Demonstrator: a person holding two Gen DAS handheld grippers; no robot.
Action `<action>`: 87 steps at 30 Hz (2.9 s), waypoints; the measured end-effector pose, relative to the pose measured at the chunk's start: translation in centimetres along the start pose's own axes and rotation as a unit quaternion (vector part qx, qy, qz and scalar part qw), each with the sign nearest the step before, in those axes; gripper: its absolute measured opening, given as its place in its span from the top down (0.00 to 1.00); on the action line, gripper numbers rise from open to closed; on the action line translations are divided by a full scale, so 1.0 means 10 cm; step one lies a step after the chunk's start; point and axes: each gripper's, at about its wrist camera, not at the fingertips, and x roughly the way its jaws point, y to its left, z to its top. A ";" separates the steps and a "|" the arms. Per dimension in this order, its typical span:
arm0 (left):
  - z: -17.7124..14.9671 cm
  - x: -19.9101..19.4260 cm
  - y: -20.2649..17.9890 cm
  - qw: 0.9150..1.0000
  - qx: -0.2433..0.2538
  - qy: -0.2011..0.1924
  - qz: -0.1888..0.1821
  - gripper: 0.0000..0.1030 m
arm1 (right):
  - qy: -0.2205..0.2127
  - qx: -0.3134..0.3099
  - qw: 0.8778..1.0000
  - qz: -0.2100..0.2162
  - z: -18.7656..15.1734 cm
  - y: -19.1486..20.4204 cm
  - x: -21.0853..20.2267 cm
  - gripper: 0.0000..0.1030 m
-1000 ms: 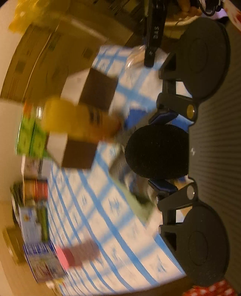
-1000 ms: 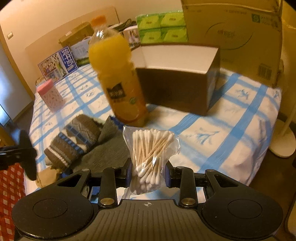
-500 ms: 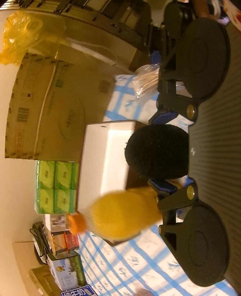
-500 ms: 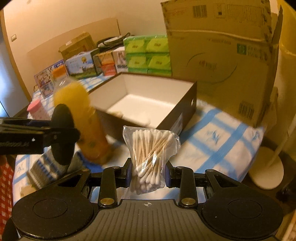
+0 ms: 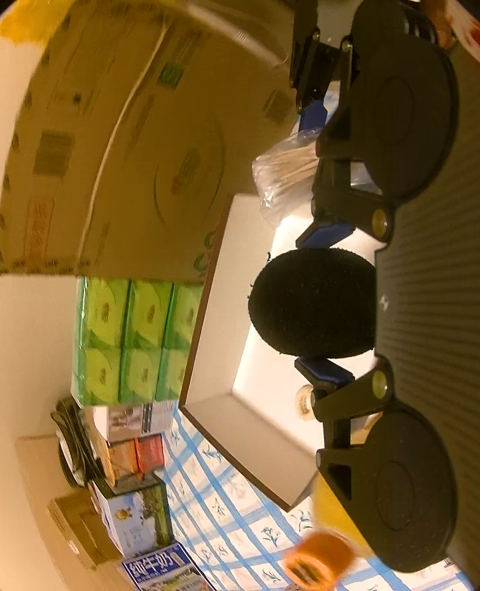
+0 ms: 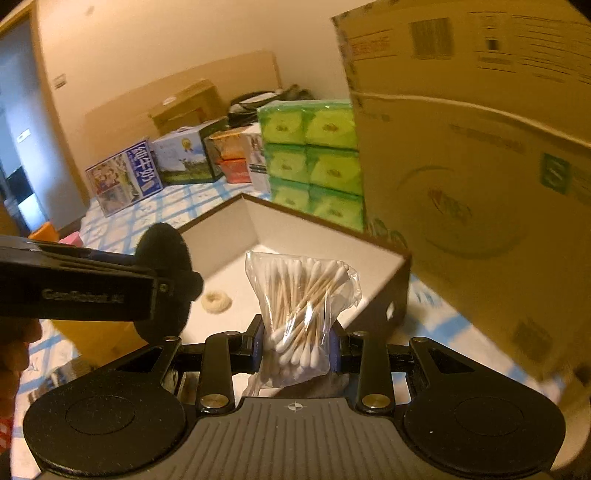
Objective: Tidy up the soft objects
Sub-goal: 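Carry both items to the white box while the left gripper releases the black puff inside, then open the right gripper to drop the cotton swab bag into the white box, then move both tools back from the box to the pile of soft items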
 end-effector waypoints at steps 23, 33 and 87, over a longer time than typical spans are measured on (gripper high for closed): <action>0.34 1.30 0.04 0.992 -0.014 0.051 0.111 0.30 | 0.038 -0.085 0.996 0.017 0.32 -0.54 1.31 0.35; 0.27 1.11 -0.05 0.995 -0.016 0.050 0.088 0.29 | 0.018 -0.087 0.996 0.014 0.24 -0.48 0.93 0.35; -2.49 -2.74 1.27 0.998 -0.044 -0.034 0.023 0.30 | -0.028 0.022 0.999 0.028 -1.43 2.03 -1.92 0.35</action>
